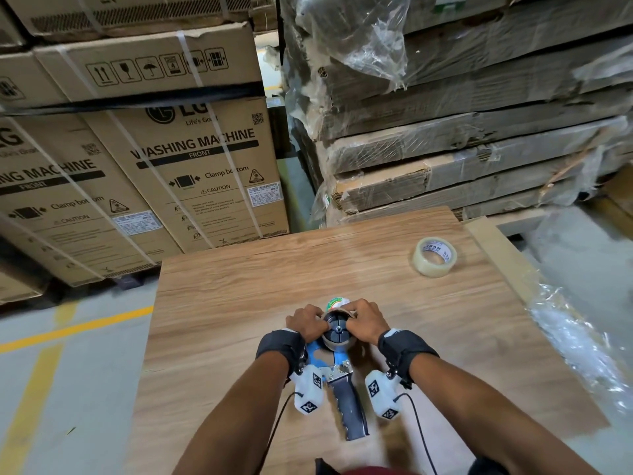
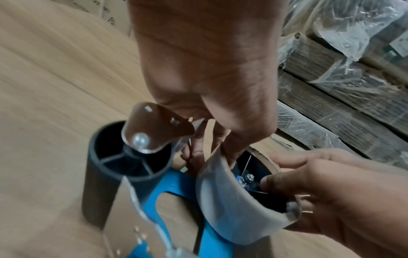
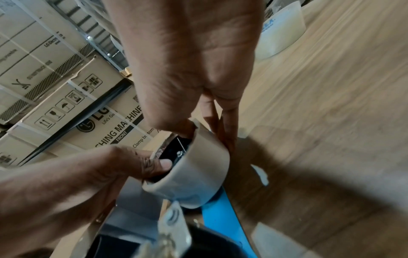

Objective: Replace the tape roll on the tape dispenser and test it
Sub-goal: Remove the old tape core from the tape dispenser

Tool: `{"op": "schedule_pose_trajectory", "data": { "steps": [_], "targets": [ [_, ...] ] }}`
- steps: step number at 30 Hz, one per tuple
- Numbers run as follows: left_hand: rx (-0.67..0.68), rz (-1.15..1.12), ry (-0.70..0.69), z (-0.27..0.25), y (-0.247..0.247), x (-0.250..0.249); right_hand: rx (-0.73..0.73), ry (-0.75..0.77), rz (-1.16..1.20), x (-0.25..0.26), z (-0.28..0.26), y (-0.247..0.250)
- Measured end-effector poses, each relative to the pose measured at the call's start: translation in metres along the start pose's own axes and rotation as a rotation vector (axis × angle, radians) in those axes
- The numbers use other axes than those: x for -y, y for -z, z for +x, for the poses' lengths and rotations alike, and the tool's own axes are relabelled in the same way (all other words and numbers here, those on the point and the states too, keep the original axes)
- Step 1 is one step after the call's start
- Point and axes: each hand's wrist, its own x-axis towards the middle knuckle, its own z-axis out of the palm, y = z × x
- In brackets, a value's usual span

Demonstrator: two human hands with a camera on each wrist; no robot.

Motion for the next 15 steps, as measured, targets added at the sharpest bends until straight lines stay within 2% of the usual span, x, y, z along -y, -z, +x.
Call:
{"op": "schedule_pose_trajectory", "data": {
  "steps": [4,7,10,15],
  "targets": [
    [0.038,0.014,-0.036,0.001,0.002,-0.001,0.005,0.013,-0.012,0.021,-0.025,0.019],
    [0.05,-0.007,-0.051,0.021,-0.007,0.006,0.069,-0.022,0.019,0.024,-0.027,0.028],
    [0.026,0.002,-0.074,0.037,-0.017,0.013,0.071,-0.029,0.01,0.027,-0.029,0.026],
    [-0.022,-0.025,-0.074,0.041,-0.016,0.015,0.0,-0.021,-0.021,-0.007,0.005,-0.002]
  ]
}}
